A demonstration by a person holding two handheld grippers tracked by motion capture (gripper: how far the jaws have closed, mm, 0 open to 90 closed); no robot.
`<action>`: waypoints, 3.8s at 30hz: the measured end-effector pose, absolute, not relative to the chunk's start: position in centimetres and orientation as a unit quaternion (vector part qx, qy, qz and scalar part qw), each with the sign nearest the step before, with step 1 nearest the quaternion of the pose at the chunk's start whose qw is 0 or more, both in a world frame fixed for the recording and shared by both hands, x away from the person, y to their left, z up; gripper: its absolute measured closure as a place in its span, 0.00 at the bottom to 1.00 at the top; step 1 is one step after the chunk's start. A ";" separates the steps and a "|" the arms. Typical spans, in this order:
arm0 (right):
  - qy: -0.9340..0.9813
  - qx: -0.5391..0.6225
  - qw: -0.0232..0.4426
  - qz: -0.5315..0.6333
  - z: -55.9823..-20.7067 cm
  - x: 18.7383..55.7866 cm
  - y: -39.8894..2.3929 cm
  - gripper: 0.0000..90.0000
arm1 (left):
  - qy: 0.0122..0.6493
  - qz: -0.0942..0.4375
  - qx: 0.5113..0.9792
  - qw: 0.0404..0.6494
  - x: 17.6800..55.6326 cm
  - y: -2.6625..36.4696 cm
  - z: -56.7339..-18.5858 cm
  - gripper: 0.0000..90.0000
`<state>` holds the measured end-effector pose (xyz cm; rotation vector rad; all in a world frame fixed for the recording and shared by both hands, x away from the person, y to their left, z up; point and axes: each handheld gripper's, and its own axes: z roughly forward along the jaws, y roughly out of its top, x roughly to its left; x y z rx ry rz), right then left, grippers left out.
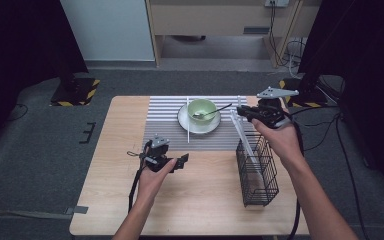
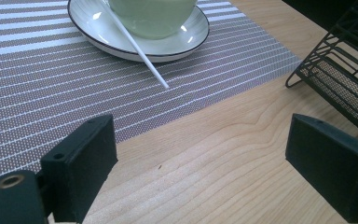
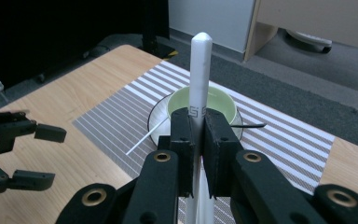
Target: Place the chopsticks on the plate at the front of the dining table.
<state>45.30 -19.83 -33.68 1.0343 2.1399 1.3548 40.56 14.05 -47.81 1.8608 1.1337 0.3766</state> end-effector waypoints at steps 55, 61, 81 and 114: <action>0.714 0.354 0.213 0.565 -26.5 43.7 -23.3 0.93 | 0.433 0.156 0.770 0.442 40.5 12.3 -47.6 0.10; 0.712 0.352 0.216 0.568 -26.0 43.7 -23.5 0.93 | 0.434 0.155 0.770 0.442 40.5 12.1 -47.6 0.10; 0.709 0.342 0.197 0.585 -25.8 44.3 -22.4 0.93 | 0.423 0.163 0.760 0.465 40.7 12.1 -47.5 0.12; 0.733 0.309 0.140 0.590 -29.0 46.8 -15.2 0.93 | 0.397 0.144 0.730 0.538 42.1 11.3 -46.2 0.18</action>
